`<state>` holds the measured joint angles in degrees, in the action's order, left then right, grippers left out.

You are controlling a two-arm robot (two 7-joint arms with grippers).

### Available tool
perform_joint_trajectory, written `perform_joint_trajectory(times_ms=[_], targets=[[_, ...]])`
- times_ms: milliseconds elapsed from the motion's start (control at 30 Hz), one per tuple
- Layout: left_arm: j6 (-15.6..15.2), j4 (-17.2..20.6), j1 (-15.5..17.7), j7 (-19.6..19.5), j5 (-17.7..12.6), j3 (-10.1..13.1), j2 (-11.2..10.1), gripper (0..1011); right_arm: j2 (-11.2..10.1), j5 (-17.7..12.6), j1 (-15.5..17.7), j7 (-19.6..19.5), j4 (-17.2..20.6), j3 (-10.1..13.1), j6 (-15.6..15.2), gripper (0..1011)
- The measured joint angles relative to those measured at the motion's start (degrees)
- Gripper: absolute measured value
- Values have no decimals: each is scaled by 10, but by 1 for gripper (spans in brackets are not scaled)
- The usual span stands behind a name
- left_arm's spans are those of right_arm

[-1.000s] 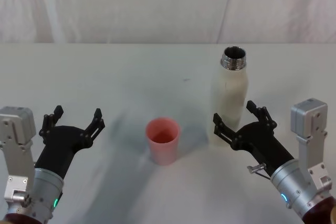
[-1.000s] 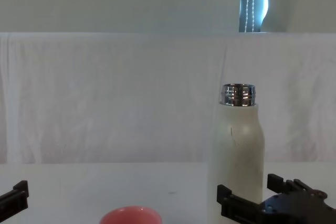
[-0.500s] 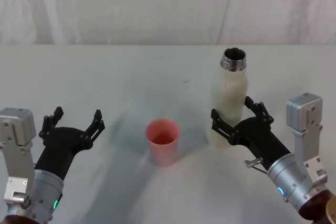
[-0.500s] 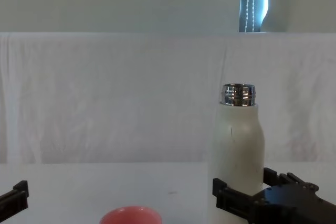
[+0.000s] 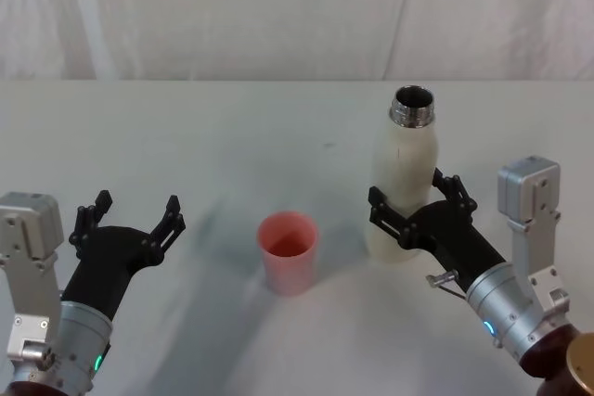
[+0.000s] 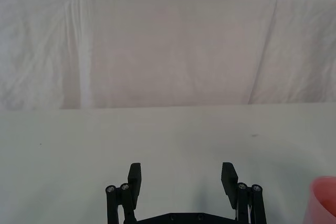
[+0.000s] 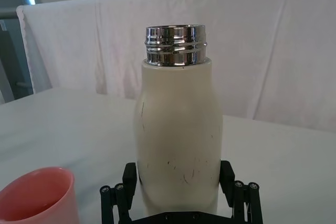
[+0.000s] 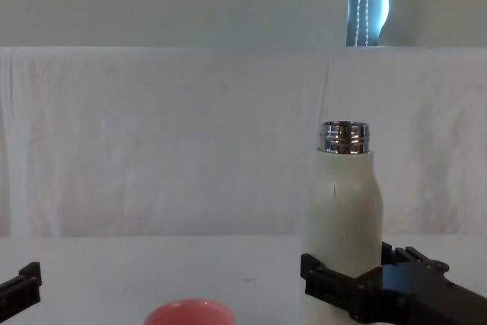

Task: Grasp the thermos with one hand and pour water into the cup lid.

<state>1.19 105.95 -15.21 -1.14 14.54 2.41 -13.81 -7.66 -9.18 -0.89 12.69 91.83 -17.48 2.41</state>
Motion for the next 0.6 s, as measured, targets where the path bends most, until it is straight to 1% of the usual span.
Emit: perform_joint_trajectory(times_ms=[300,600], targets=[[0,0,0,0,0,0,0,1001,4,-4,-13,2,-11,-2,-1,1003],[0,0,0,0,0,0,0,1001,6,-4,-14,-1,-13,-2,-2,1003]])
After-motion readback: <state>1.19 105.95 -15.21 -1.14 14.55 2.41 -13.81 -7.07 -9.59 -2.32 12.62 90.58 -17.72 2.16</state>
